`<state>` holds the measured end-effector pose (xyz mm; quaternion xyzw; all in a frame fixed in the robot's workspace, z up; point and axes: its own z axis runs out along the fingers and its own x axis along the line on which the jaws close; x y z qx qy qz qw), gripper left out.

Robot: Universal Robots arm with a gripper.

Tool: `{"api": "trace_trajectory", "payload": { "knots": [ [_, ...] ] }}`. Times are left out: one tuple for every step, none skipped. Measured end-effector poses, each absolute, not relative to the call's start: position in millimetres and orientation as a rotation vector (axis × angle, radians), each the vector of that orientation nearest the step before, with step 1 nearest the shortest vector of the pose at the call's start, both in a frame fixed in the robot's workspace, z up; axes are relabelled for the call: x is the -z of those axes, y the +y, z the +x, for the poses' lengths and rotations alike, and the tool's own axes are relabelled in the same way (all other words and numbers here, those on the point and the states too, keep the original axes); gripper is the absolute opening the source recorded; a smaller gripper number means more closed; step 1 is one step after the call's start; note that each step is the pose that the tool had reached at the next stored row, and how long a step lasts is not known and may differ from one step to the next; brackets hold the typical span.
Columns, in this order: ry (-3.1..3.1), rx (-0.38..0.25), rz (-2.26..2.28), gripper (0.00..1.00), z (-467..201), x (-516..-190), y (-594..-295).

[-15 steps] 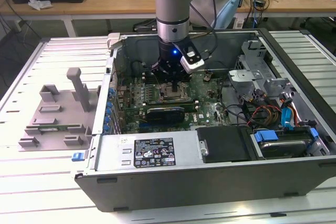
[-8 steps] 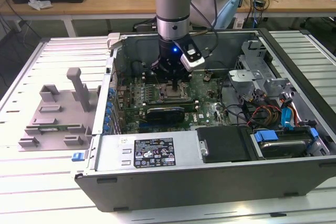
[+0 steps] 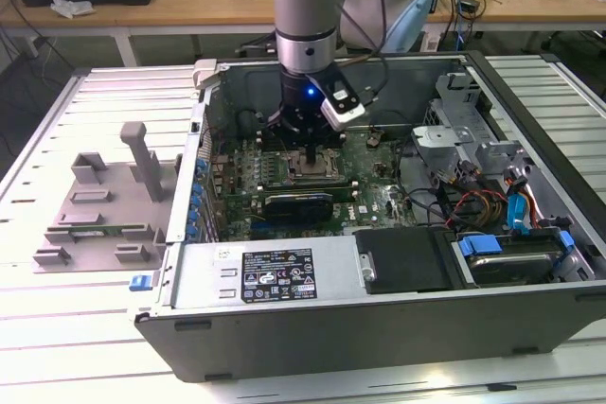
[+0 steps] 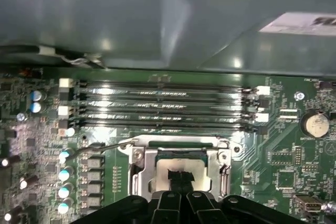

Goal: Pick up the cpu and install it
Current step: 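Close the cpu cover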

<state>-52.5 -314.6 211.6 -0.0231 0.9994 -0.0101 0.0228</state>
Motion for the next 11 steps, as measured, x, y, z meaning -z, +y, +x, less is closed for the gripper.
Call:
{"api": "trace_trajectory", "payload": {
  "knots": [
    [3.095,0.031,-0.076,0.11,-53.9,-211.6,-316.2],
    [3.095,0.031,-0.082,0.11,-55.7,-211.5,-317.9],
    [3.095,0.03,-0.085,0.11,-57.2,-211.5,-318.5],
    [3.094,0.03,-0.087,0.11,-59.3,-211.4,-318.7],
    [3.094,0.03,-0.089,0.11,-65.1,-211.2,-318.7],
    [3.094,0.03,-0.09,0.11,-70.8,-210.4,-318.7],
    [3.094,0.03,-0.091,0.11,-72.9,-209.6,-318.7],
    [3.094,0.03,-0.091,0.11,-74.2,-209.1,-318.7],
    [3.094,0.03,-0.092,0.11,-76.0,-208.1,-318.8],
    [3.094,0.03,-0.092,0.11,-77.2,-207.3,-318.8],
    [3.094,0.03,-0.092,0.11,-77.1,-207.3,-318.7]
  ]
}}
